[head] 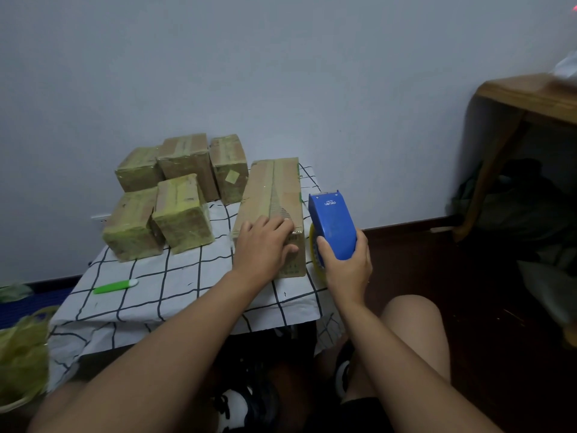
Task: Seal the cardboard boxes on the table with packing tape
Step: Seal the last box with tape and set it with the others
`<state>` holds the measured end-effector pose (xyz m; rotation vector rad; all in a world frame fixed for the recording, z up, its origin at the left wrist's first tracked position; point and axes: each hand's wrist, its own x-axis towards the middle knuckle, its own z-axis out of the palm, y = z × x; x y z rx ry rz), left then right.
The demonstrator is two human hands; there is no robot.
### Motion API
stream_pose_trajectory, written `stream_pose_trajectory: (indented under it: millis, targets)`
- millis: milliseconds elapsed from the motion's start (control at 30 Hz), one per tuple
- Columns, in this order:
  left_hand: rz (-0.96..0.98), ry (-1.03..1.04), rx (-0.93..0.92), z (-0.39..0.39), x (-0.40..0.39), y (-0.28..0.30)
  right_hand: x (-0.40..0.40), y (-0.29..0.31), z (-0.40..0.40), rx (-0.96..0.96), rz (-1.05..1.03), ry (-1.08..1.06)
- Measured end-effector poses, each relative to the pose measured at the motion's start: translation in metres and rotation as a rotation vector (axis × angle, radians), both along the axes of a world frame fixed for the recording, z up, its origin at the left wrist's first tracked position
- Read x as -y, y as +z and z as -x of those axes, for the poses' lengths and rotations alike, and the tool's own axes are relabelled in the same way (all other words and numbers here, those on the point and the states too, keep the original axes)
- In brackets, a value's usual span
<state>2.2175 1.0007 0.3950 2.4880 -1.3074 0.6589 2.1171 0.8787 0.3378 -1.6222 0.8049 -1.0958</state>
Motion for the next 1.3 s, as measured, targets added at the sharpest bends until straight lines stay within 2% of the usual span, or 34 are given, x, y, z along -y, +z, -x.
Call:
stream_pose_trajectory:
  millis: [133, 267, 333, 467, 633, 1000, 1300]
  targets:
    - [0.013, -0.013, -0.015, 0.0, 0.002, 0.001, 0.0, -0.001, 0.0, 0.005, -0.006, 0.003]
    - [0.11, -0.068, -0.228, -0.013, -0.005, 0.005, 0.0, -0.002, 0.0, -0.005, 0.006, 0.009]
    - [0.116, -0.052, -0.279, -0.016, -0.002, 0.008, 0.0, -0.002, 0.0, -0.012, 0.006, 0.01]
    - [0.08, -0.031, -0.212, -0.013, 0.004, 0.01, 0.001, -0.003, 0.0, -0.013, -0.001, 0.01]
    - [0.085, -0.115, -0.211, -0.022, -0.008, 0.008, 0.001, -0.003, 0.0, -0.01, -0.002, 0.026]
    - [-0.09, -0.22, -0.087, -0.027, -0.012, 0.019, 0.0, -0.003, 0.001, -0.007, 0.004, 0.02]
    - [-0.057, -0.245, -0.06, -0.027, -0.019, 0.006, -0.001, -0.002, 0.002, -0.008, 0.013, 0.03]
